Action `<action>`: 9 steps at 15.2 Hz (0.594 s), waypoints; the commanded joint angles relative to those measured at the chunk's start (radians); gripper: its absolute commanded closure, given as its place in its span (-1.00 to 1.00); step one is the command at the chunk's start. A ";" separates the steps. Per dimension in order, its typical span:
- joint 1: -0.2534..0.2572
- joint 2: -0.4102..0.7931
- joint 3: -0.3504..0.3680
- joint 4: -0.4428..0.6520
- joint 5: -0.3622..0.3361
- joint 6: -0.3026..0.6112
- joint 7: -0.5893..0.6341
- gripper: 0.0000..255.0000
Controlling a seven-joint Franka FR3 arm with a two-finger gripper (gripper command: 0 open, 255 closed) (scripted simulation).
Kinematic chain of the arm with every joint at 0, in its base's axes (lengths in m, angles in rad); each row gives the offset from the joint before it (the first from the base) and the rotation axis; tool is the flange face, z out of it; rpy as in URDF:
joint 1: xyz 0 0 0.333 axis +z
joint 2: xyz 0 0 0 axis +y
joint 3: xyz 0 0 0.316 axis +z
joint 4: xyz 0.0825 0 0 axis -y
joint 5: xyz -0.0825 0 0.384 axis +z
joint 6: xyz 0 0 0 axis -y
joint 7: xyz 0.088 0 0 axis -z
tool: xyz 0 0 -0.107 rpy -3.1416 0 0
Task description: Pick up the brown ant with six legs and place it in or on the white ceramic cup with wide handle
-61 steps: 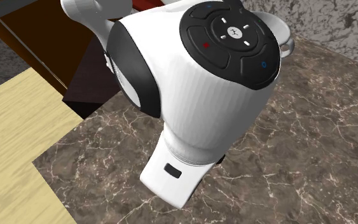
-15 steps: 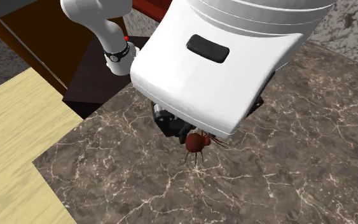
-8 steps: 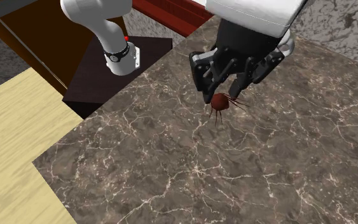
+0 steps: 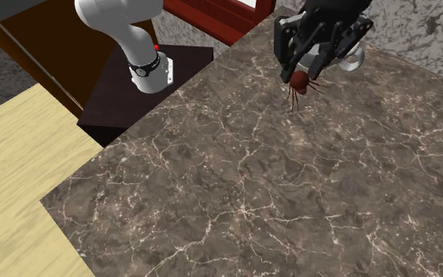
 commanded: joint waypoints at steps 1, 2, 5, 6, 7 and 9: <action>0.023 -0.013 0.017 -0.018 0.005 0.000 0.043 1.00; 0.036 -0.017 0.026 -0.022 0.006 -0.002 0.065 1.00; 0.077 -0.019 0.053 -0.026 0.006 -0.009 0.133 1.00; 0.091 -0.017 0.062 -0.025 0.004 -0.013 0.156 1.00; 0.106 -0.014 0.072 -0.022 0.002 -0.016 0.180 1.00; 0.138 -0.004 0.090 -0.012 -0.005 -0.025 0.228 1.00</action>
